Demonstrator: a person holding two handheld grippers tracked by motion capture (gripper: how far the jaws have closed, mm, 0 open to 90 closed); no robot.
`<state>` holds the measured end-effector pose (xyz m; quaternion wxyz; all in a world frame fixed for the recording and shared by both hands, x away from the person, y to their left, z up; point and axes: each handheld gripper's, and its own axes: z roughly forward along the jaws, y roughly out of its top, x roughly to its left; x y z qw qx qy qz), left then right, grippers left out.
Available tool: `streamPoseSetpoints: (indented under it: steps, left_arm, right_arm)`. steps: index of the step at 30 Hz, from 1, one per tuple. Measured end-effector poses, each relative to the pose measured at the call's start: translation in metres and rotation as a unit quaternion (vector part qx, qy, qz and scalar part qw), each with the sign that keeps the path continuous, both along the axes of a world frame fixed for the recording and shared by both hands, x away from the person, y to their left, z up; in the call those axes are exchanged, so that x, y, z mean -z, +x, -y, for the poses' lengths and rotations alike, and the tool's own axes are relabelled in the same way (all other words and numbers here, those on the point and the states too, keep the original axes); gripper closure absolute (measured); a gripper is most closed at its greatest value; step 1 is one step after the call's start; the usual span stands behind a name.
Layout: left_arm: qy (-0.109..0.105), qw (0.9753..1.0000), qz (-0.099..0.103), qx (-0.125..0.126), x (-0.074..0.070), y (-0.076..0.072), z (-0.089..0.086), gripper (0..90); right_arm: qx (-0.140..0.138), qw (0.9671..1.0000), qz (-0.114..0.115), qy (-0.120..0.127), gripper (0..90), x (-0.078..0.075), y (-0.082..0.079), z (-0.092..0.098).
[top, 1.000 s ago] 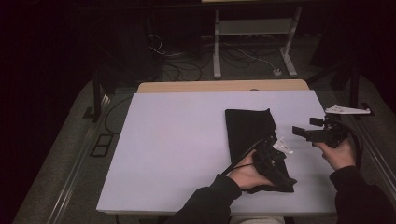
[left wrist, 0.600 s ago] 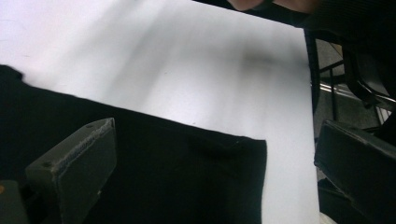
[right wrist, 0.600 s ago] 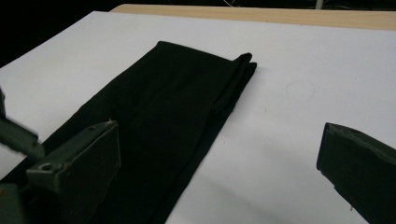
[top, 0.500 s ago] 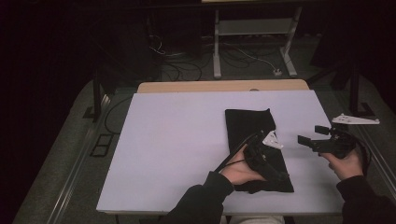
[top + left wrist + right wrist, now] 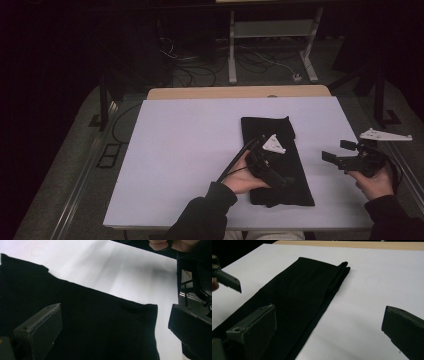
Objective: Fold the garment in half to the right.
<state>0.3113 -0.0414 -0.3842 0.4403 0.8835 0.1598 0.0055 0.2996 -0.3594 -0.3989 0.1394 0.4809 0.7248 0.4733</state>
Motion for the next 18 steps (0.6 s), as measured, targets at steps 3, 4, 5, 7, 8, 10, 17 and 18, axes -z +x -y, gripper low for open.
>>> streamPoseSetpoints:
  steps: [3,4,5,7,8,10,17,18]
  left_arm:
    - [-0.001,1.0,0.001,-0.006,0.0,0.002,-0.007,0.0]
    - [-0.001,1.0,0.002,-0.008,0.0,0.002,-0.008,0.0]
    - [-0.001,0.9999,0.003,-0.011,0.0,0.003,-0.01,0.0]
    - [-0.001,0.9999,0.001,-0.014,0.001,0.004,-0.015,0.0]
    - [0.0,0.9999,0.002,-0.016,0.001,0.005,-0.017,0.0]
    - [-0.001,0.9998,0.002,-0.019,0.0,0.005,-0.021,0.0]
    - [-0.004,0.9994,0.004,-0.033,0.0,0.007,-0.036,0.0]
    - [-0.006,0.9994,0.004,-0.035,0.0,0.007,-0.038,0.0]
  right_arm:
    - [0.0,1.0,0.0,-0.001,0.0,0.001,-0.003,0.0]
    - [-0.001,1.0,0.001,-0.003,0.0,0.001,-0.004,0.0]
    - [0.0,1.0,-0.001,-0.002,0.0,0.001,-0.005,0.0]
    - [0.0,1.0,0.002,-0.002,0.0,0.001,-0.007,0.0]
    - [-0.001,1.0,0.001,-0.003,0.0,0.002,-0.008,0.001]
    - [-0.002,1.0,0.0,-0.002,0.0,0.002,-0.01,0.001]
    - [-0.007,0.9999,0.001,-0.008,0.0,0.007,-0.015,0.002]
    - [-0.006,1.0,-0.001,-0.007,0.0,0.007,-0.016,0.002]
